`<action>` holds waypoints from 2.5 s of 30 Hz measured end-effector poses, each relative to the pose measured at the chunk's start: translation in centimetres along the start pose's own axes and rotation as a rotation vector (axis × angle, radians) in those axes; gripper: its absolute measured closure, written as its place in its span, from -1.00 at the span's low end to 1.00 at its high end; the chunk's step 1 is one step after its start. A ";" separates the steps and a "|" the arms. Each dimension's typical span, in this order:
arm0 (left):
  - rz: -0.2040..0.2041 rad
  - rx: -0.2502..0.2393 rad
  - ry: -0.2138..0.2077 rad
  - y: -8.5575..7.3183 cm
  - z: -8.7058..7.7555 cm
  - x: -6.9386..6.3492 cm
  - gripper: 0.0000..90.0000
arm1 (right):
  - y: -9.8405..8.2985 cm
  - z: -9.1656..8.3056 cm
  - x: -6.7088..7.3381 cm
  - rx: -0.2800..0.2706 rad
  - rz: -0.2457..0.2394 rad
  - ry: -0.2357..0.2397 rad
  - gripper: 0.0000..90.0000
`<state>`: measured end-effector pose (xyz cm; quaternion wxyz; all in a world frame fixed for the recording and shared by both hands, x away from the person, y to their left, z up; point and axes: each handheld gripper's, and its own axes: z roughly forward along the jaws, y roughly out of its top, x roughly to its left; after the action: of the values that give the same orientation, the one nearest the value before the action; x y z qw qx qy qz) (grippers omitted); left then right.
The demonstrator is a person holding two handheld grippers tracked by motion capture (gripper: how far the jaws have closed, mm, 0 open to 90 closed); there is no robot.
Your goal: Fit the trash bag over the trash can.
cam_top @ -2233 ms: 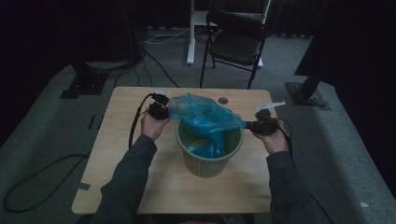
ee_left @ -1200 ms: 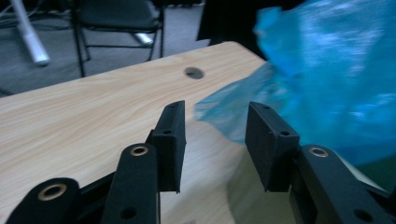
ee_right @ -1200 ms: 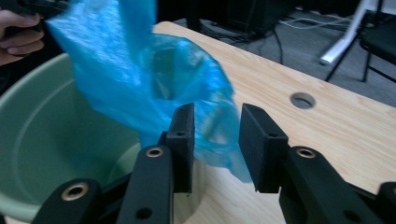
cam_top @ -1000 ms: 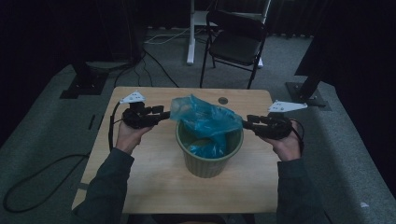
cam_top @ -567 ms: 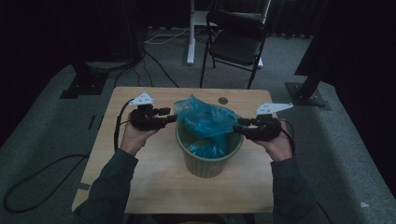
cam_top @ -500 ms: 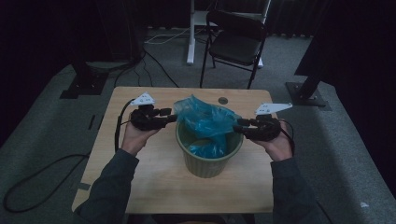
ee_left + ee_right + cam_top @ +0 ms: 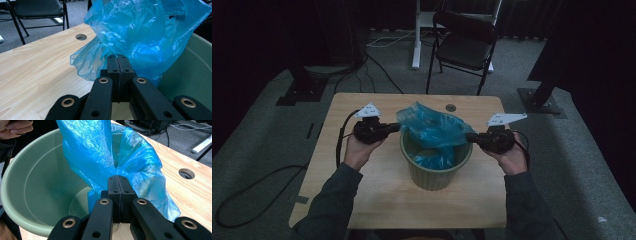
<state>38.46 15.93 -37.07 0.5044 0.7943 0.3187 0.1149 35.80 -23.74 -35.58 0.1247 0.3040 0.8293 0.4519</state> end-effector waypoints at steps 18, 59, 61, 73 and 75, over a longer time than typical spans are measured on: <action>0.006 0.008 -0.036 -2.9 -1.4 -1.6 0.99 | -2.6 -1.8 2.2 -0.038 0.017 0.058 1.00; 0.031 0.046 -0.027 -5.1 -1.2 -3.9 0.99 | -4.7 -1.5 5.5 -0.012 -0.024 0.132 1.00; 0.030 0.057 -0.027 -5.5 -1.1 -3.9 0.99 | -4.8 -1.4 5.5 -0.013 -0.018 0.141 1.00; 0.007 0.100 -0.023 -7.0 -0.3 -3.5 0.99 | -5.7 -0.2 5.3 0.059 -0.013 0.148 1.00; 0.002 0.111 -0.021 -7.2 -0.1 -3.3 0.99 | -5.8 0.1 5.1 0.067 -0.008 0.149 1.00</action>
<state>33.08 16.00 -42.85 0.4626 0.8225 0.3187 0.0891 29.51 -22.90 -40.08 0.0544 0.2702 0.8523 0.4446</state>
